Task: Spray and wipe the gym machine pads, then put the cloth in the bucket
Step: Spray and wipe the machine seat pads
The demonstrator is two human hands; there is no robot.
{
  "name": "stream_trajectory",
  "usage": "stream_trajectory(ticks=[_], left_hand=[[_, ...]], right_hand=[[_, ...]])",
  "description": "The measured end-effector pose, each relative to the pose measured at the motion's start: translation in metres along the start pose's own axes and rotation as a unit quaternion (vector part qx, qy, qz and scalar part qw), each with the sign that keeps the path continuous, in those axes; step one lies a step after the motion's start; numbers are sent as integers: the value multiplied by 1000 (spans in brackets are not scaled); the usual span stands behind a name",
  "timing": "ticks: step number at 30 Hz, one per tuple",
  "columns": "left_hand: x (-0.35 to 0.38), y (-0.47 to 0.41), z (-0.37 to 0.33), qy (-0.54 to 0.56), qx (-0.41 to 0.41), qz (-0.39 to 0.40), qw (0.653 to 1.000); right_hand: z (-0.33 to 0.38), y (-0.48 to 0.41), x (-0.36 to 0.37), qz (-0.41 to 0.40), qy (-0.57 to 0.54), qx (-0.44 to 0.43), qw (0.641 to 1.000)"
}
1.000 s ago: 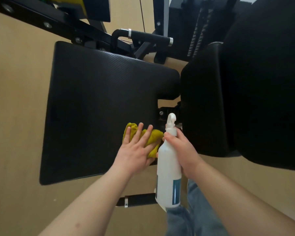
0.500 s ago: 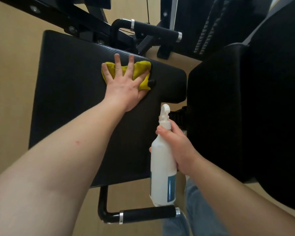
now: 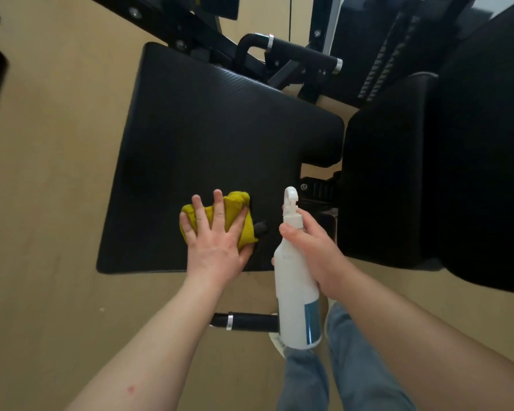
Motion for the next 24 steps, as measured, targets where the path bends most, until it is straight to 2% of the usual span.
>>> stream_trajectory(ticks=[5,8,10,15,18,21,24], left_hand=[[27,52,-2,6,16,8,1000],[29,56,-3,3,20,6,1000],[28,55,-4,5,21,15,1000],[23,49,-11,25,16,14,999],[21,33,-24,-7,47,23,999],[13,-1,-50,-38,75,12,996],[7,-42,-99,-53,158,11,986]], right_hand=[[-33,21,0,-33,-5,68,997],[-59,35,-14,-90,14,126,988],[-73,43,-24,-134,44,126,982],[-84,54,-40,-102,63,109,987],[-89,53,-53,-123,76,95,985],[-95,51,-65,-126,35,113,985],[-100,51,-76,-143,-13,125,982]])
Point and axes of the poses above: each hand's wrist, its own y-axis away from the middle knuckle, its own x-axis out of the palm, z = x × y, the point moved 2 cm from there along -y, towards the middle knuckle, and after that the axes turned 6 degrees about x, right-handed, at the moved point
